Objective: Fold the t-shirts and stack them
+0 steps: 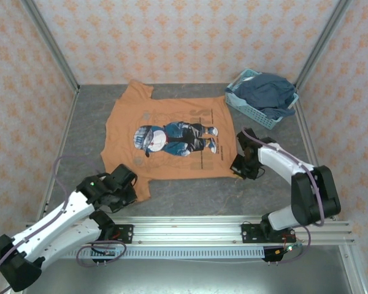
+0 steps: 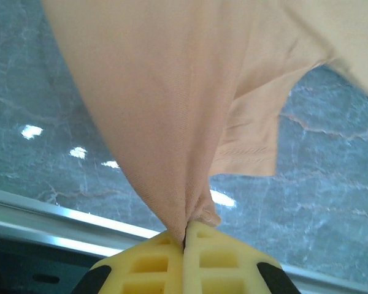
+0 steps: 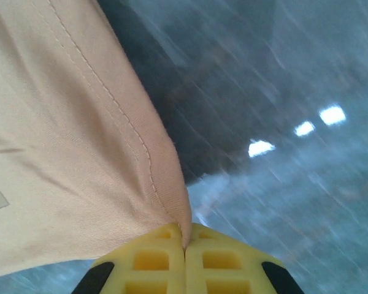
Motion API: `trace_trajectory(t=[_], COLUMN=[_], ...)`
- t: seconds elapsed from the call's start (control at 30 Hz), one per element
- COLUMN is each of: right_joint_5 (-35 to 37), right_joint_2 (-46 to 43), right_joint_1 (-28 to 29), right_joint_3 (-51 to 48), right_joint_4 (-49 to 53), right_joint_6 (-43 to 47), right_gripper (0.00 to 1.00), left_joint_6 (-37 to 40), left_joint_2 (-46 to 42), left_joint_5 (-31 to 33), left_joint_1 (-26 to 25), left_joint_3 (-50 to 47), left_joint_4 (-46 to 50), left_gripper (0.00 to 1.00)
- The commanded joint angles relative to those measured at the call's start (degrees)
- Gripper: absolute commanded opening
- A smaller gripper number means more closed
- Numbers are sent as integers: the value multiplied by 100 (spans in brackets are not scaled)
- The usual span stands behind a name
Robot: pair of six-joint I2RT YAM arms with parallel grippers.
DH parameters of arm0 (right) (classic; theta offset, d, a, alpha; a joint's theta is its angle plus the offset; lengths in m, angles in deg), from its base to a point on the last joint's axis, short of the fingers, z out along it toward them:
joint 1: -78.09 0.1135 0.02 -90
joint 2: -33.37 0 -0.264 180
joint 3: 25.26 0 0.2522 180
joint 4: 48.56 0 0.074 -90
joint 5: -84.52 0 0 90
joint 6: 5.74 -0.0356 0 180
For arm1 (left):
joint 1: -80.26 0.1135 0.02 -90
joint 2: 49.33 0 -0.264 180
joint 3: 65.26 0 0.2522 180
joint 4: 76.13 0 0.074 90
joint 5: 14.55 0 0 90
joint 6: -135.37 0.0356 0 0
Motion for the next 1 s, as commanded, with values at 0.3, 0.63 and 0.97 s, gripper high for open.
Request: trace_trajectory(t=[0.3, 0.63, 0.97], right_joint_5=[-128, -59, 17], right_joint_2=[-453, -357, 336], right_joint_1=[-36, -259, -504], right_joint_3=[633, 819, 1371], right_joint_4=[981, 573, 223], right_joint_6=[-393, -1315, -1485], right_gripper=[0, 0, 0], left_joint_6=[152, 1623, 2807], left_joint_2=[984, 2670, 3998], left_joint_5=[1778, 1373, 1327], left_joint_1=[-172, 1125, 1778], left_joint_3=[2124, 3526, 4555], left_joint_4=[107, -227, -352], left_gripper=[0, 0, 0])
